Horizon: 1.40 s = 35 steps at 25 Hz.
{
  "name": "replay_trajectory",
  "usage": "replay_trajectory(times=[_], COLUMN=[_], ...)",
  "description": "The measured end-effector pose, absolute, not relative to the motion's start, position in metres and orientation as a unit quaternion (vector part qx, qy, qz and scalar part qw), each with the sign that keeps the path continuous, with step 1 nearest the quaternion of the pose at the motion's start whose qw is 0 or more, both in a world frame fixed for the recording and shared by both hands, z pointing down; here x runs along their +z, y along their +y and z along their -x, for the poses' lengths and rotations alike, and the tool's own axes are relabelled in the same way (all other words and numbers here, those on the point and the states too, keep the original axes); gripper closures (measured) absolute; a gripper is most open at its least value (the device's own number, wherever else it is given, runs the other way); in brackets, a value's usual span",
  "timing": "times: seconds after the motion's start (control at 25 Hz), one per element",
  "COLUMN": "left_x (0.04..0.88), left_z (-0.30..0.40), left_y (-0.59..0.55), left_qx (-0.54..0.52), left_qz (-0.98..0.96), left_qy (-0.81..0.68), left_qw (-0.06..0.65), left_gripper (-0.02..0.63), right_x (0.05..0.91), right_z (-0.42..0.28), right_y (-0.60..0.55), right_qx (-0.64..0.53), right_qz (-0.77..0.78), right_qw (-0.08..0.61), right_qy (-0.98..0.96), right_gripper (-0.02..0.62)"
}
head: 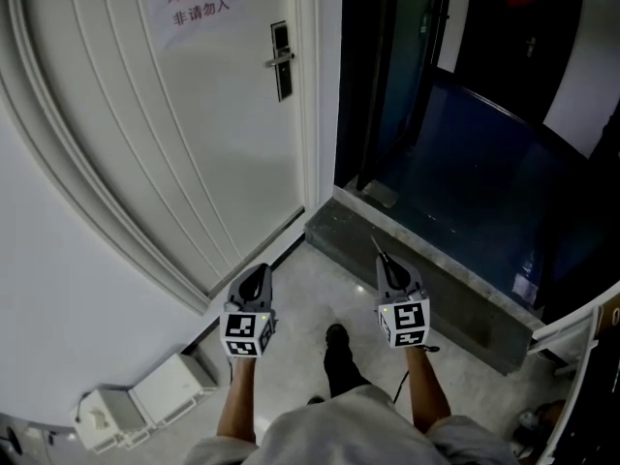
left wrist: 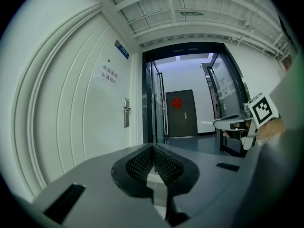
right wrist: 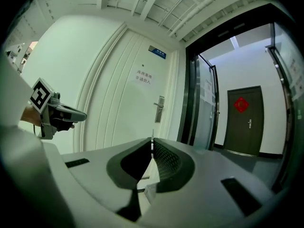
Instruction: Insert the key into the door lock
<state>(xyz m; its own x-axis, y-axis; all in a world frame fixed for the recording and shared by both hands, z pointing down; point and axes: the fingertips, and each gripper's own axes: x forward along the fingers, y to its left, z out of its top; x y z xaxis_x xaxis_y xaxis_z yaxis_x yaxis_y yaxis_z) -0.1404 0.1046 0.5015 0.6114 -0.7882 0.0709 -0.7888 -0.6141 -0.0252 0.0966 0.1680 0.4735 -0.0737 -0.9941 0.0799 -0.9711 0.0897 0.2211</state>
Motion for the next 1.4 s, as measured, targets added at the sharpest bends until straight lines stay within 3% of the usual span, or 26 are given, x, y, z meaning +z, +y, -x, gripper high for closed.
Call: replay_trajectory(times=[0.88, 1.4], left_x=[0.464, 0.480], left_z=[0.028, 0.012], left_y=[-0.234, -0.343], left_qx=[0.023, 0.043], left_qz=[-0.868, -0.861], left_qy=[-0.495, -0.506], left_qw=[-0.018, 0.003], left_gripper=[0.588, 0.588], right_x=[0.443, 0.465], right_z=[-0.191, -0.194], right_y=[-0.202, -0.323], right_qx=[-0.084, -0.058], right_qz=[-0.603, -0.579], right_qw=[0.095, 0.104], right_qy=[-0.787, -0.806], right_gripper=[0.566, 0.566])
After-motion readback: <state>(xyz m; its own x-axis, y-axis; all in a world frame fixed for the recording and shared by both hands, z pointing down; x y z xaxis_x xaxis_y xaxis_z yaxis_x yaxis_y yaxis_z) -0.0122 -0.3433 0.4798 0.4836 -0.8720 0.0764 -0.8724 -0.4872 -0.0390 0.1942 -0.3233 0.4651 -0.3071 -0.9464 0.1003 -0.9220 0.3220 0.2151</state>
